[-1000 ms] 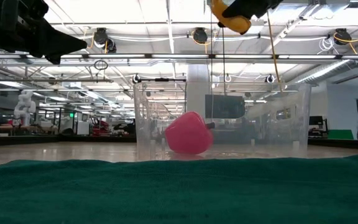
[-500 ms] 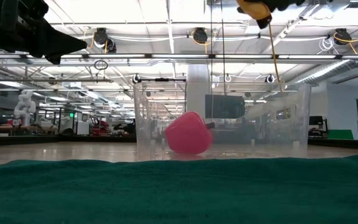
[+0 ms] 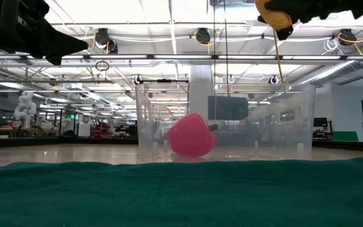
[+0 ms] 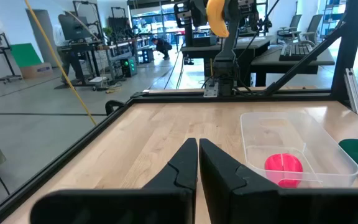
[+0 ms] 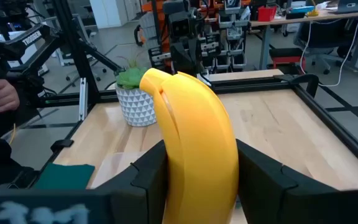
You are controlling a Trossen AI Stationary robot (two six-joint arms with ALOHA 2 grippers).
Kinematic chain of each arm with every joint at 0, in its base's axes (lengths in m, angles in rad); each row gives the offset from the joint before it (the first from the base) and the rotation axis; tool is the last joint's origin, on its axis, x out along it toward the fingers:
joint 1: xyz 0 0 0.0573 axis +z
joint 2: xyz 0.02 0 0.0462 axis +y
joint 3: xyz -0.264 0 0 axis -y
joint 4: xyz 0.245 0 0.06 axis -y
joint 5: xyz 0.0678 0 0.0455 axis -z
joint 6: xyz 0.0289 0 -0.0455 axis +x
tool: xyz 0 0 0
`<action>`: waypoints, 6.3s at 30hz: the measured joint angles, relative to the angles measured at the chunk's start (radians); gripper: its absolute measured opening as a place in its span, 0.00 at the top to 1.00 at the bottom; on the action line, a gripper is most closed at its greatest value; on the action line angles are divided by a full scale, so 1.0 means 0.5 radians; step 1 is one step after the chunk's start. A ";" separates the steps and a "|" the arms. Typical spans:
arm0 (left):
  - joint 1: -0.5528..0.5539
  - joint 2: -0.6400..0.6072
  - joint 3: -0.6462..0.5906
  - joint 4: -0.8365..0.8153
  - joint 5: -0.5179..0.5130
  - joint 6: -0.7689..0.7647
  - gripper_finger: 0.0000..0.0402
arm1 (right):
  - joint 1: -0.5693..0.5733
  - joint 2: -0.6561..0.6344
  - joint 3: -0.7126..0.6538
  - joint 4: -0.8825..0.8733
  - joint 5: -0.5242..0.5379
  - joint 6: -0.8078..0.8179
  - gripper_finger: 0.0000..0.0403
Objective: Pick and placing Produce into tupperware
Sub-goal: Put the banana into the transparent bin
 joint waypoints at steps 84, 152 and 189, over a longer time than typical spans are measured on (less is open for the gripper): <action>0.000 0.000 0.000 -0.039 -0.002 -0.008 0.95 | 0.368 0.852 0.295 0.049 0.336 0.042 0.64; 0.000 0.000 0.000 -0.062 -0.034 -0.002 0.95 | 0.694 1.889 1.063 -0.855 0.417 0.413 0.64; 0.000 0.000 0.000 -0.101 -0.036 -0.005 0.95 | 0.759 2.129 1.063 -0.773 0.379 0.330 0.64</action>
